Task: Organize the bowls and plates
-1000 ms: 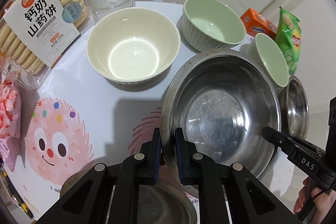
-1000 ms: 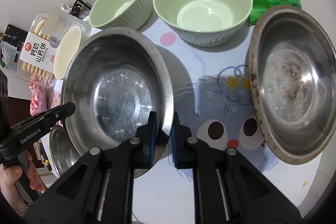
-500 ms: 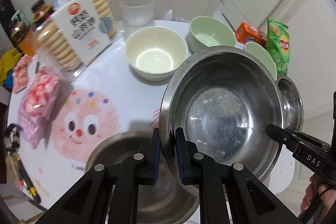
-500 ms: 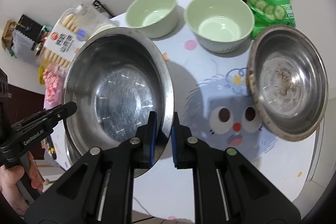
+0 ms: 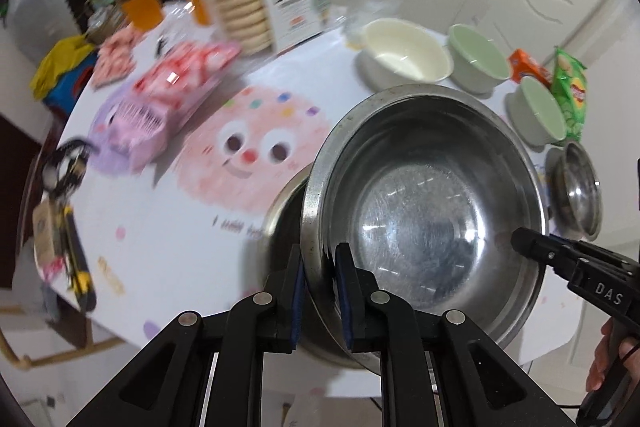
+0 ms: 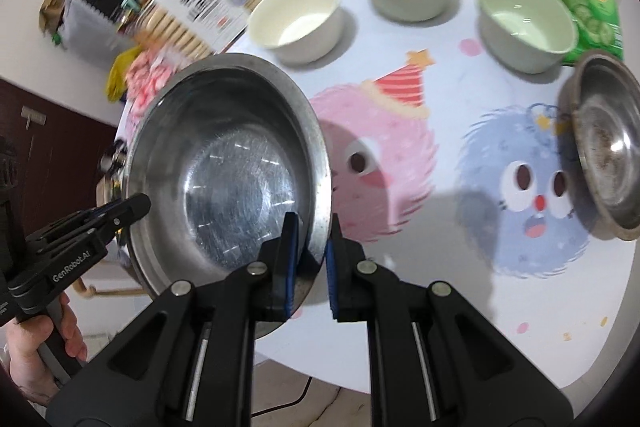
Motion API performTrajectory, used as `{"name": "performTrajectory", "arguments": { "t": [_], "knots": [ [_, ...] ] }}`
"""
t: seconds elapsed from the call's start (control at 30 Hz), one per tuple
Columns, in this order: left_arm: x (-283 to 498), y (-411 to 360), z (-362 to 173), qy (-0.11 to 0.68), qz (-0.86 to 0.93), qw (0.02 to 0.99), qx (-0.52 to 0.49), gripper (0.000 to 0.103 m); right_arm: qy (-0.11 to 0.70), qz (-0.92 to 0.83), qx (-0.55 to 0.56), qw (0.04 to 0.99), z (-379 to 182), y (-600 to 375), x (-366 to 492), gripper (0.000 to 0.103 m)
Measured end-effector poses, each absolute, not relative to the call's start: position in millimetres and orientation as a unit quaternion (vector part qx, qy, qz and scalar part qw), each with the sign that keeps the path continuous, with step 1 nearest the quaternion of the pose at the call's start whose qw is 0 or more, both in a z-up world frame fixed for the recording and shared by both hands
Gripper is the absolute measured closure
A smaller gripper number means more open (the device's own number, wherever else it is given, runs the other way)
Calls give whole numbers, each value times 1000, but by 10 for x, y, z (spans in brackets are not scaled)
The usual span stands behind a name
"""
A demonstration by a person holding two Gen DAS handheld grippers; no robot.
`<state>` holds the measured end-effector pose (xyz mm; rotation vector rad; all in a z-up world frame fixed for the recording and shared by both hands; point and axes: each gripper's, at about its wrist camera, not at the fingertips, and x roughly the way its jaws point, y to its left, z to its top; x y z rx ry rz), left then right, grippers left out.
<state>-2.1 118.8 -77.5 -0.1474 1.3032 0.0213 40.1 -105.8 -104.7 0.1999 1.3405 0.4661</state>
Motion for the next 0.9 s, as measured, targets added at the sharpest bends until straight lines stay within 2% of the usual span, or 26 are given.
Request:
{"name": "performTrajectory", "arguments": {
  "t": [0.3,0.9],
  "knots": [
    [-121,1405,-1156,645,33,758,-90,86,644,228,45,729,-1276,-720,326,88],
    [30,1382,-1376,673,31,735,-72,83,666,209,-9,716,-1367,-549,425,88]
  ]
}}
